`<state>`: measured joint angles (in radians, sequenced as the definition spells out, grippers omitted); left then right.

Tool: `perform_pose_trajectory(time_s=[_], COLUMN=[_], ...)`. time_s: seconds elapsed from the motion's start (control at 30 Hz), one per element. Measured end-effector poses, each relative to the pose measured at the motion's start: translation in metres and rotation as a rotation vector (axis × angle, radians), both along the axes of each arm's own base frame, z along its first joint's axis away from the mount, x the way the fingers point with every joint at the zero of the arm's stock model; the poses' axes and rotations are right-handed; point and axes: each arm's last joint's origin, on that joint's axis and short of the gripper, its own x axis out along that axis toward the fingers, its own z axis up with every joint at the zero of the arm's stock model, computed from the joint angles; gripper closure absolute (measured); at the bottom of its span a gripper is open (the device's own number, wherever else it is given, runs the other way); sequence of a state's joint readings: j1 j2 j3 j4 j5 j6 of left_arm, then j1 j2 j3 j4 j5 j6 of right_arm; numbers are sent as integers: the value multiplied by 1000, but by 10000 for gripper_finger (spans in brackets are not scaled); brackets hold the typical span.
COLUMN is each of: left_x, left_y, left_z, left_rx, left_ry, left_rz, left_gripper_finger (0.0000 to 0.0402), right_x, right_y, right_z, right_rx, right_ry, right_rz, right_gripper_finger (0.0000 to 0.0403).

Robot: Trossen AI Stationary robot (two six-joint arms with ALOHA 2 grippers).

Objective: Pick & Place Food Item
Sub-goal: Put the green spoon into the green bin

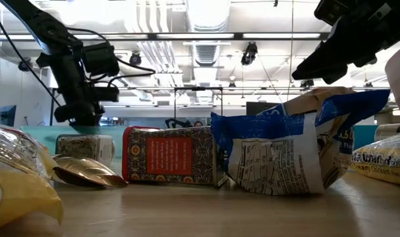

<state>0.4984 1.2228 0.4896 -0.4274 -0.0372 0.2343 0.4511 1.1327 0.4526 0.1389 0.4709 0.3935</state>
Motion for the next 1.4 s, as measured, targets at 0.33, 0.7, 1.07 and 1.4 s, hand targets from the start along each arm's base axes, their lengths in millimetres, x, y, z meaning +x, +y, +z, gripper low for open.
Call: perform_pose_trajectory(time_s=[0.33,0.7,1.07,1.4], left_x=[-1,-1,1,1], left_y=[1,1,3,3], left_z=[0,0,0,1], left_rx=[4,-8,16,15], left_ry=[-3,-15,-46,-46], left_rz=[109,146,198,198], left_gripper_finger=[368,350,347,345], right_x=[0,0,0,0], right_y=[0,0,0,0], right_z=[0,0,0,0], right_rx=[0,1,1,1], right_ry=[0,-2,-2,-1], right_rz=[1,1,1,1], right_gripper_finger=[284,284,284,284])
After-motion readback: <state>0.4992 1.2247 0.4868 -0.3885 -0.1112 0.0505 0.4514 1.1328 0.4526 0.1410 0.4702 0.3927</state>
